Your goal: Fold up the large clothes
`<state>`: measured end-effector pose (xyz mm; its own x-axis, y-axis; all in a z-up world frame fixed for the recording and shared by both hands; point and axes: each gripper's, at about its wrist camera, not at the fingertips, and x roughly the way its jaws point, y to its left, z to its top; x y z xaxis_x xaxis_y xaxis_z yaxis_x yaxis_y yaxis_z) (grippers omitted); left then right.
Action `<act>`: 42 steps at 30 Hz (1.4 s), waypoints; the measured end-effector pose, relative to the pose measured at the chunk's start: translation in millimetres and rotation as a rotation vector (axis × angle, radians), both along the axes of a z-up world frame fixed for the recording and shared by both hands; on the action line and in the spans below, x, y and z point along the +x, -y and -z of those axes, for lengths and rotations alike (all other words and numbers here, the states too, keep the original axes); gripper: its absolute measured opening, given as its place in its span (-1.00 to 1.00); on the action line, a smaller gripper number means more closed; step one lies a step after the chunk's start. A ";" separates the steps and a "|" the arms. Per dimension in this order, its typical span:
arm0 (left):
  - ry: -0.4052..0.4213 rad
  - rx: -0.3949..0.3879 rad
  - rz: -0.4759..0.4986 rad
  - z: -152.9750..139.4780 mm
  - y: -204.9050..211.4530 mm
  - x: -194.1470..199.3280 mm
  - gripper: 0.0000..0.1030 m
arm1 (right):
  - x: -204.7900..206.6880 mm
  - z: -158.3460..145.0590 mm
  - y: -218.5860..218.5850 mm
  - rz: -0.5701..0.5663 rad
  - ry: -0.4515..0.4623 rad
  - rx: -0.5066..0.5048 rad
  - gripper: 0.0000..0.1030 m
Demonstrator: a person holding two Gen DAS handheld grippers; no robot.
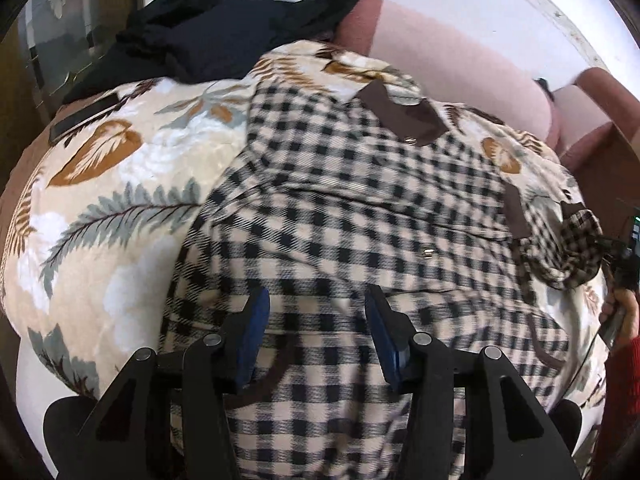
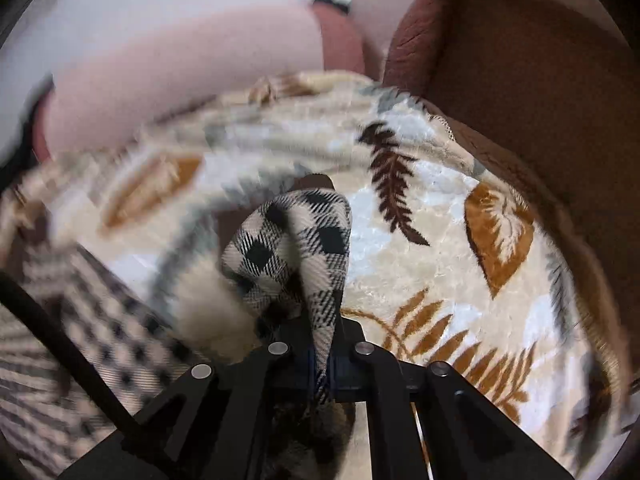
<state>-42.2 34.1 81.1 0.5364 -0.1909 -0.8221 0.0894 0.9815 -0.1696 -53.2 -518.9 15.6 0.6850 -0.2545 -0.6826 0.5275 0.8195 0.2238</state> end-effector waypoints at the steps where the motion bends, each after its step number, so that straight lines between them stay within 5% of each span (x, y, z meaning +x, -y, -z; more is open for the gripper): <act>1: 0.008 -0.003 0.010 -1.9 3.5 -1.0 -0.06 | -20.5 -4.0 6.0 0.002 0.067 0.061 -0.91; 5: 0.021 -0.035 0.058 -4.0 21.8 -5.1 -0.06 | -113.4 9.2 31.2 0.072 0.238 0.237 -0.75; 10: -0.023 -0.047 0.104 7.1 44.6 -8.9 -0.06 | -185.0 69.8 56.8 0.265 0.099 0.290 -0.61; 14: -0.034 -0.026 0.133 9.8 57.2 -15.5 -0.06 | -212.1 77.2 63.6 0.323 0.129 0.335 -0.55; 17: -0.036 -0.023 0.149 7.3 62.9 -20.4 -0.06 | -200.7 59.8 58.6 0.258 0.205 0.358 -0.10; 22: -0.027 -0.014 0.164 2.3 69.6 -28.8 -0.06 | -138.2 30.3 47.7 0.182 0.177 0.276 0.04; 25: -0.028 -0.013 0.167 1.8 70.6 -31.8 -0.06 | -91.5 22.2 51.6 0.229 0.011 0.135 0.33; 29: -0.040 -0.026 0.155 4.5 67.1 -34.0 -0.06 | -50.5 50.7 67.4 0.242 -0.173 0.161 0.35; 31: -0.040 -0.027 0.153 4.5 66.5 -35.7 -0.06 | -51.0 62.9 68.6 0.258 -0.195 0.139 0.00; 32: -0.035 -0.023 0.156 3.4 66.0 -37.1 -0.06 | -55.0 62.3 68.3 0.272 -0.197 0.101 -0.65; 33: -0.031 -0.021 0.158 2.8 65.6 -37.8 -0.06 | -59.0 61.7 69.3 0.266 -0.187 0.097 -0.96; 35: -0.019 -0.018 0.161 0.8 63.6 -39.2 -0.06 | -75.2 57.2 75.1 0.256 -0.092 0.159 -0.97; 42: -0.024 -0.068 0.147 3.2 55.1 -39.0 -0.06 | -95.9 4.6 56.7 0.188 0.055 0.121 -0.98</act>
